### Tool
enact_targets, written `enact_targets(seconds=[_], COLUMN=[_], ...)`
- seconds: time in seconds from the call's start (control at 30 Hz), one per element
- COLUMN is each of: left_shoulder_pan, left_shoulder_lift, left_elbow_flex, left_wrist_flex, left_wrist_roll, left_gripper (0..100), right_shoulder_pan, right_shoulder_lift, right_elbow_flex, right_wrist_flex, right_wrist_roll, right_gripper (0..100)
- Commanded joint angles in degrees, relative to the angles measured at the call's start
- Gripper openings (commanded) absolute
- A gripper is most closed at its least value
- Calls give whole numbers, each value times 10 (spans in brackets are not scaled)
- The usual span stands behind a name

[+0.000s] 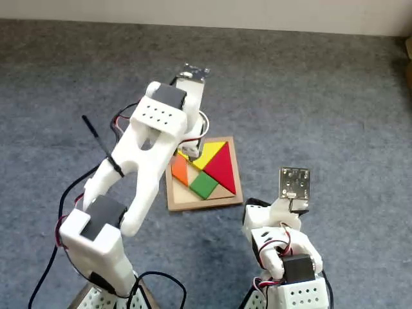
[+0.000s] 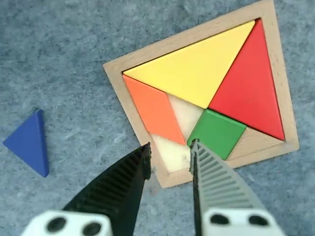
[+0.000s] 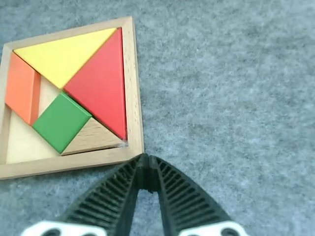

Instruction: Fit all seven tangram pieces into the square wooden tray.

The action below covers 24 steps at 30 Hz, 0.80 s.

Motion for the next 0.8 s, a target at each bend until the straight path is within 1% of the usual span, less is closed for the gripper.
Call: enact_targets(seconds=[0.0, 0.1, 0.2, 0.33, 0.47, 0.77], left_shoulder_pan=[-10, -11, -29, -59, -98, -204], left_shoulder_lift=[-103, -150, -184, -228, -282, -364], left_elbow_flex=[40, 97, 171, 272, 353, 469], left_wrist_flex=[-3, -28, -64, -135, -191, -273], left_wrist_roll=[-20, -47, -69, -98, -114, -134], left_gripper=[140, 140, 139, 61, 10, 6], right_shoulder_pan=[12, 12, 12, 9, 12, 12], right_shoulder_lift=[2, 2, 2, 2, 7, 7], right_elbow_flex=[78, 78, 78, 78, 78, 78], right_wrist_flex=[3, 3, 3, 3, 5, 5], right_wrist_roll=[6, 6, 6, 6, 6, 6], right_gripper=[4, 4, 4, 4, 4, 4])
